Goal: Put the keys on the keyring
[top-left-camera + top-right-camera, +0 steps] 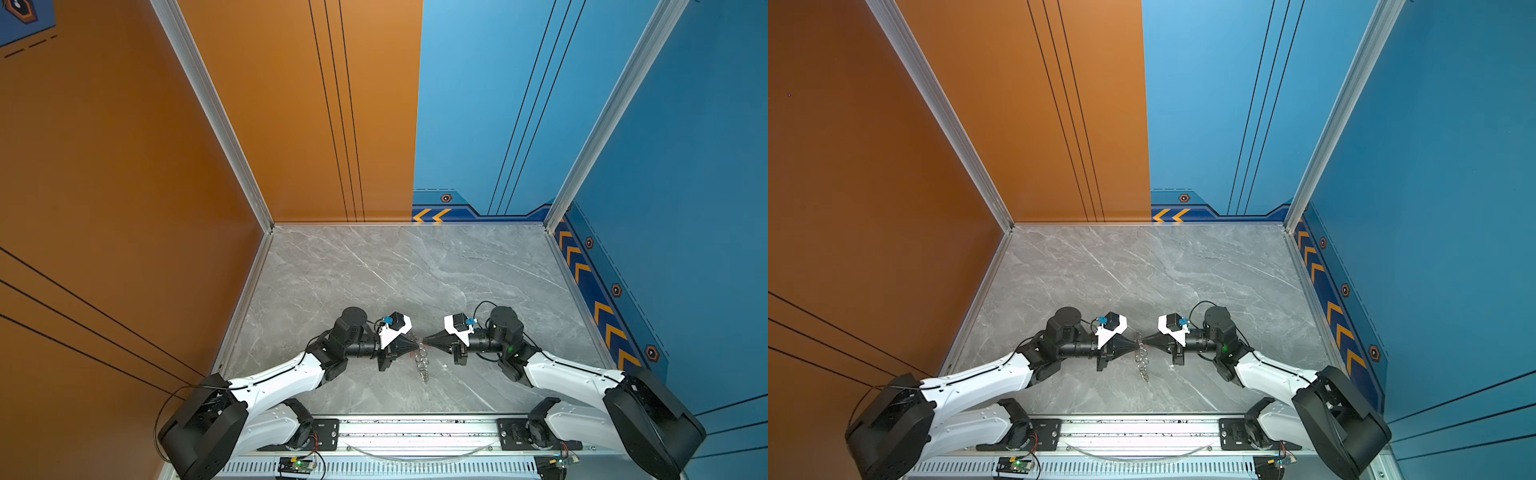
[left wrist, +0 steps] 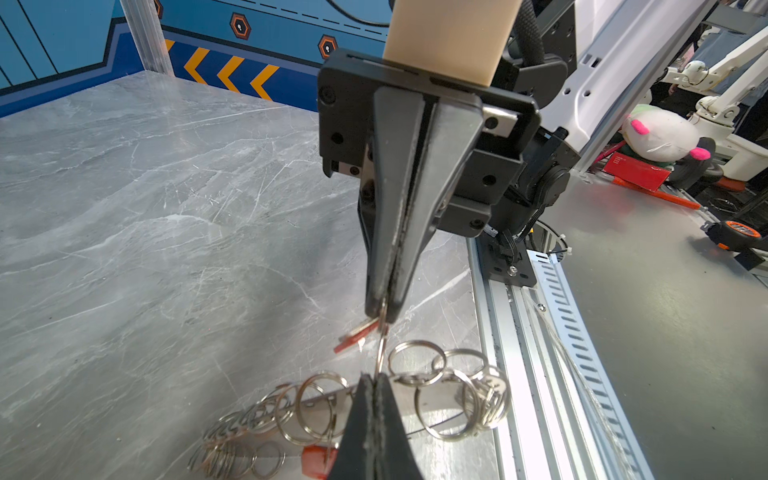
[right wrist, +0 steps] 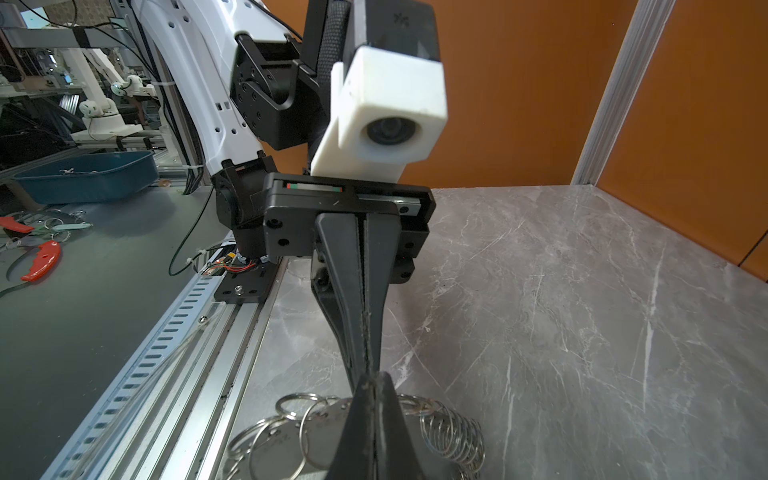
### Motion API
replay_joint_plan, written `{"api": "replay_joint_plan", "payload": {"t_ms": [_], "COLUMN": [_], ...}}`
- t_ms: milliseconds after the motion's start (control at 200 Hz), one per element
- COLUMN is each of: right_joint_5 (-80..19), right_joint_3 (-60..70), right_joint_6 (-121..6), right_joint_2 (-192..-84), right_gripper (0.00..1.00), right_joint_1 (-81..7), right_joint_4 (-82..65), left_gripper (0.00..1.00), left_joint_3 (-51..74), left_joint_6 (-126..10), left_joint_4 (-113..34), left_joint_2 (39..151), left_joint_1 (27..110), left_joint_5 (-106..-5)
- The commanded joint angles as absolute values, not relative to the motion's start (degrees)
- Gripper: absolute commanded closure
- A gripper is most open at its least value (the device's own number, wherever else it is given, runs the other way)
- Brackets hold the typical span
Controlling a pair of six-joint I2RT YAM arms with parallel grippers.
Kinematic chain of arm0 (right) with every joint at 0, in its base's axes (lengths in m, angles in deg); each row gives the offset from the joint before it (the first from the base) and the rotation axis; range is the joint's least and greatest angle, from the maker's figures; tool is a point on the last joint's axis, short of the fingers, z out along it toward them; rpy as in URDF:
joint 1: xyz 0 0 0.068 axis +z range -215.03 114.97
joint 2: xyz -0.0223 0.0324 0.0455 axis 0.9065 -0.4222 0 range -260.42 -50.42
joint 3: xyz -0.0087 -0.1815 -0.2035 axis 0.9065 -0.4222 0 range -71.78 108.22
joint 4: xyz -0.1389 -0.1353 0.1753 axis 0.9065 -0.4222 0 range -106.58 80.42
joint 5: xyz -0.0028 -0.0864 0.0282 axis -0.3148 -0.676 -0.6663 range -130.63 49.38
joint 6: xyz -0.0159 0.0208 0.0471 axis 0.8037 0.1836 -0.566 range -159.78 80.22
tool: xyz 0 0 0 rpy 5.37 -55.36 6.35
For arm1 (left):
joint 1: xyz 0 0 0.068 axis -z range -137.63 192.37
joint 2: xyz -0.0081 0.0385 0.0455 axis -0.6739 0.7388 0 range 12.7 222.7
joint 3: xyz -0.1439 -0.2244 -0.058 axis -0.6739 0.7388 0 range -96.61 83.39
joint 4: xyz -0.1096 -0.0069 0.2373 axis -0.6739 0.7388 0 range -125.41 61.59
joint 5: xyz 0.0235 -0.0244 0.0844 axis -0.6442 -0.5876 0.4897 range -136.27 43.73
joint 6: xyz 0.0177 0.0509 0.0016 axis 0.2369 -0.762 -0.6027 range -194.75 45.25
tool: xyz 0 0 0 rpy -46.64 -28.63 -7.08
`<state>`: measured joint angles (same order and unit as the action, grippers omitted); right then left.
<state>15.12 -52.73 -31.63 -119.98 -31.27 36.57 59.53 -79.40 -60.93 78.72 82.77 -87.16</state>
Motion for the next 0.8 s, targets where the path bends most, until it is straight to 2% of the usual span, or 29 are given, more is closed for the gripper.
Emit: {"api": "replay_joint_plan", "payload": {"t_ms": [0,791], "right_joint_5": [17.0,18.1], "right_joint_3": [-53.2,-53.5], "right_joint_6": [-30.8,-30.8], "right_joint_2": [-120.0,-120.5], "right_gripper": [1.0,1.0], "right_joint_1": [-31.5,-31.0], "right_joint_4": [38.4,40.5], "left_gripper": [1.0,1.0], "left_joint_3": [58.3,58.0], "left_joint_6": [-79.0,-78.5], "left_joint_4": [-60.9,-60.9], "left_joint_2": [78.9,79.7], "left_joint_1": [82.3,82.3], "left_joint_5": [-88.9,-88.9]}}
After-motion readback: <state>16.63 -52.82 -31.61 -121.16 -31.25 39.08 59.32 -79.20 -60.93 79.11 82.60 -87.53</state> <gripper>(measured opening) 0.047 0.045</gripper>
